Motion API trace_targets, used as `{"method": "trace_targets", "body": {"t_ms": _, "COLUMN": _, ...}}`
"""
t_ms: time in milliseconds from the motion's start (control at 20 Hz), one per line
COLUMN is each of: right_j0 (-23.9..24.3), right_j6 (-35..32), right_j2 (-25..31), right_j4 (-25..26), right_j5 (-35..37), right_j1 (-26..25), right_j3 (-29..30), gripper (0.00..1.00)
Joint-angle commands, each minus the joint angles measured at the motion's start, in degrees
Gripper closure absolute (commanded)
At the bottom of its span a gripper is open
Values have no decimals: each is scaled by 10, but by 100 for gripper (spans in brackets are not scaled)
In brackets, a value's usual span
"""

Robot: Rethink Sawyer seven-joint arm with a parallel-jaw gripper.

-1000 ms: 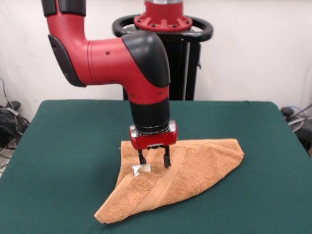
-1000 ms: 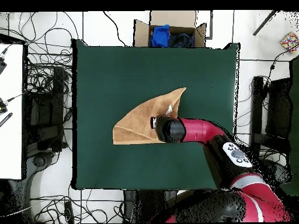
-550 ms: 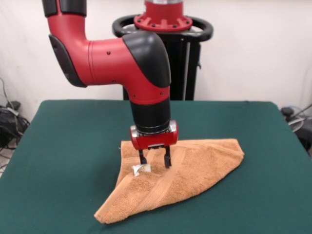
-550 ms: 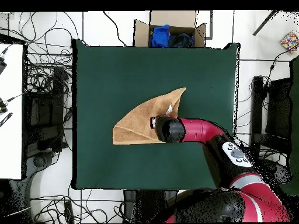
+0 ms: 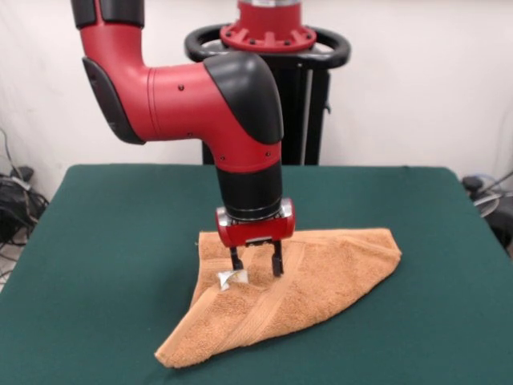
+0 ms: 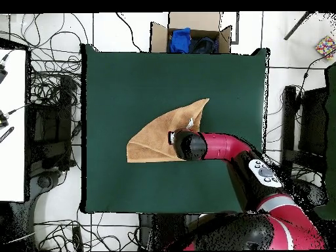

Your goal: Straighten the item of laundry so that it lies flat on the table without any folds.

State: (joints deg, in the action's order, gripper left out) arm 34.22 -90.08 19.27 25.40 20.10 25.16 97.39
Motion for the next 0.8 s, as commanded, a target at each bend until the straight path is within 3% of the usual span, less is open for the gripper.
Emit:
{"method": "trace_targets", "body": {"t_ms": 50, "right_j0": -20, "right_j6": -6, "right_j2": 23, "right_j4": 29, "right_j5": -10, "right_j1": -10, "right_j3": -38, "gripper": 0}}
{"method": "trace_targets", "body": {"t_ms": 800, "right_j0": -17, "right_j6": -3, "right_j2": 28, "right_j4": 24, "right_j5": 2, "right_j1": 5, "right_j3": -27, "gripper": 0}}
